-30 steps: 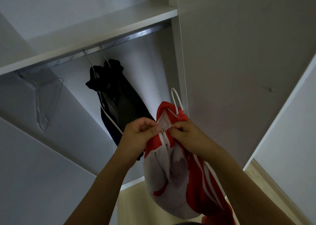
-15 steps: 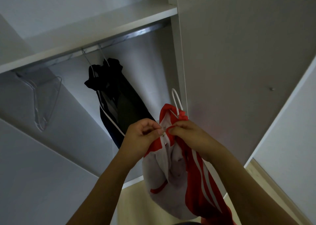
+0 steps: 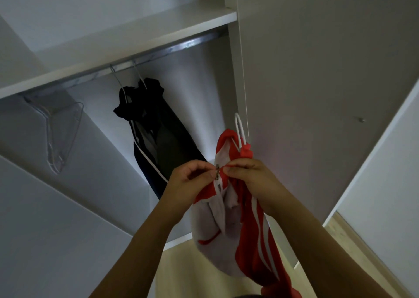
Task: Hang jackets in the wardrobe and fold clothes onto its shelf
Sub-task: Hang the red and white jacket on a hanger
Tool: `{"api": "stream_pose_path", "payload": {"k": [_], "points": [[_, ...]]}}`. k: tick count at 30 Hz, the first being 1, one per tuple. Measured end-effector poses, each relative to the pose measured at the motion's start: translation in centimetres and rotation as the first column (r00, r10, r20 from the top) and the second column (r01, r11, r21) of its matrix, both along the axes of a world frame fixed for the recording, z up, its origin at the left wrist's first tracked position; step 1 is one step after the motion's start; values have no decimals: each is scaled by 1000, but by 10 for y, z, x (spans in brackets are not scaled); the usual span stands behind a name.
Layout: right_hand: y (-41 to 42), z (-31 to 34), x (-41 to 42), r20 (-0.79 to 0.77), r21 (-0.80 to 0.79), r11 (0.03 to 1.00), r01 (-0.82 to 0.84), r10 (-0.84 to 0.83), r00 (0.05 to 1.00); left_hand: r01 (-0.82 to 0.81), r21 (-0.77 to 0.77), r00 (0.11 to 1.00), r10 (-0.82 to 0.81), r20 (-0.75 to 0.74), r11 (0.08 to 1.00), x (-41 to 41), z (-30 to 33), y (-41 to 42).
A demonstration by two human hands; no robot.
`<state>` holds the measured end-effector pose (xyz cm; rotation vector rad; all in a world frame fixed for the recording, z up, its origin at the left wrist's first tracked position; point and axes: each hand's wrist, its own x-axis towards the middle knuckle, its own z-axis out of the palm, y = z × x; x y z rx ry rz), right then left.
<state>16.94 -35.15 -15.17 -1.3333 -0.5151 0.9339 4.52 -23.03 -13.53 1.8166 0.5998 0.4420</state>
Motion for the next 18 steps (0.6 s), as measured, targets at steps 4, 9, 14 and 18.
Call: {"api": "stream_pose_path", "payload": {"k": [4, 9, 14, 18], "points": [[1, 1, -1, -4, -39, 999, 19, -19, 1000, -12, 146, 999, 18, -35, 989, 4, 0, 2], [0, 2, -5, -1, -74, 997, 18, -18, 1000, -27, 191, 994, 47, -100, 981, 8, -2, 1], [0, 6, -6, 38, -84, 996, 8, -5, 999, -188, 43, 980, 190, -60, 981, 13, -5, -6], [-1, 7, -1, 59, -83, 995, 57, -52, 997, -126, 70, 992, 125, 9, 990, 7, -2, -5]]}}
